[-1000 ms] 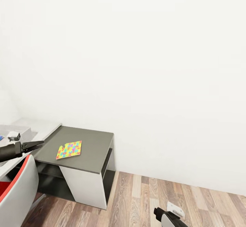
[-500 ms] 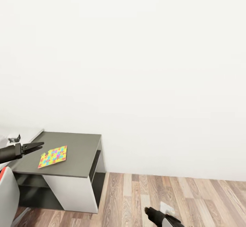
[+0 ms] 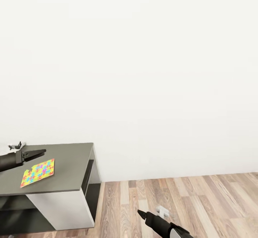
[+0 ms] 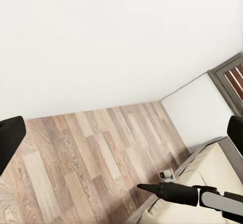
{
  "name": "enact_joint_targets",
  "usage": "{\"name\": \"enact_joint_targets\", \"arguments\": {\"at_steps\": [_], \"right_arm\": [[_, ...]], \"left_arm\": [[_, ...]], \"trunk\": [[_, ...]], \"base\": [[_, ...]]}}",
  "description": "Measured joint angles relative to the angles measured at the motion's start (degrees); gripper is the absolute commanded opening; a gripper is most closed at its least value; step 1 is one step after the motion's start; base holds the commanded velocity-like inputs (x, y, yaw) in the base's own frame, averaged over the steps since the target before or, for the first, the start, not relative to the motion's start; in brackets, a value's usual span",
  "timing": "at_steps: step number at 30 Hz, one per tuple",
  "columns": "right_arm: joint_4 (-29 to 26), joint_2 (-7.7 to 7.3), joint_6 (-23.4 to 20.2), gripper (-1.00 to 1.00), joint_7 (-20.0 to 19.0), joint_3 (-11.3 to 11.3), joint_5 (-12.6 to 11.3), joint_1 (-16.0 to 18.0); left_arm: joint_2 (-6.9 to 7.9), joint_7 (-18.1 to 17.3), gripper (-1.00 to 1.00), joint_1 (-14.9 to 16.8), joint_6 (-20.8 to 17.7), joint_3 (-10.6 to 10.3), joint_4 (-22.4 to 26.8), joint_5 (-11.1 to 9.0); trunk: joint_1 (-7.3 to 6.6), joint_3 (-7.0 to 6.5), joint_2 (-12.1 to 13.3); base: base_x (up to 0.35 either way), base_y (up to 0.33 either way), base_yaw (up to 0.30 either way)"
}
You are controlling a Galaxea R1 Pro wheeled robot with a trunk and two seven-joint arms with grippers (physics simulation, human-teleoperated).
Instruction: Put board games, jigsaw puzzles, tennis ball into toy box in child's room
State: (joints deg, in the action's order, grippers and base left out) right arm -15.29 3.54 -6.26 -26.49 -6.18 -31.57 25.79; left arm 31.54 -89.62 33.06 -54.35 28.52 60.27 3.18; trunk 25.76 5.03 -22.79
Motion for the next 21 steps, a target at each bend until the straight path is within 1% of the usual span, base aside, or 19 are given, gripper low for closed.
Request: {"name": "enact_joint_targets", "arguments": {"at_steps": [13,21], "right_arm": [[0.0,0.0,0.0,1.0,0.0,0.0,0.1,0.0],[0.0,0.0,0.1,1.0,0.0,0.0,0.0,0.0]], "left_arm": [[0.0,0.0,1.0,0.0,0.1,0.1,0.0,0.0],[0.0,0.0,1.0,0.0,0.1,0.1,0.0,0.0]], "trunk": [[-0.01,-0.18,0.0],[-0.01,-0.36,0.0]], "base": [[-0.016,0.017,-0.281],[-0.098,0.066,-0.281]]}}
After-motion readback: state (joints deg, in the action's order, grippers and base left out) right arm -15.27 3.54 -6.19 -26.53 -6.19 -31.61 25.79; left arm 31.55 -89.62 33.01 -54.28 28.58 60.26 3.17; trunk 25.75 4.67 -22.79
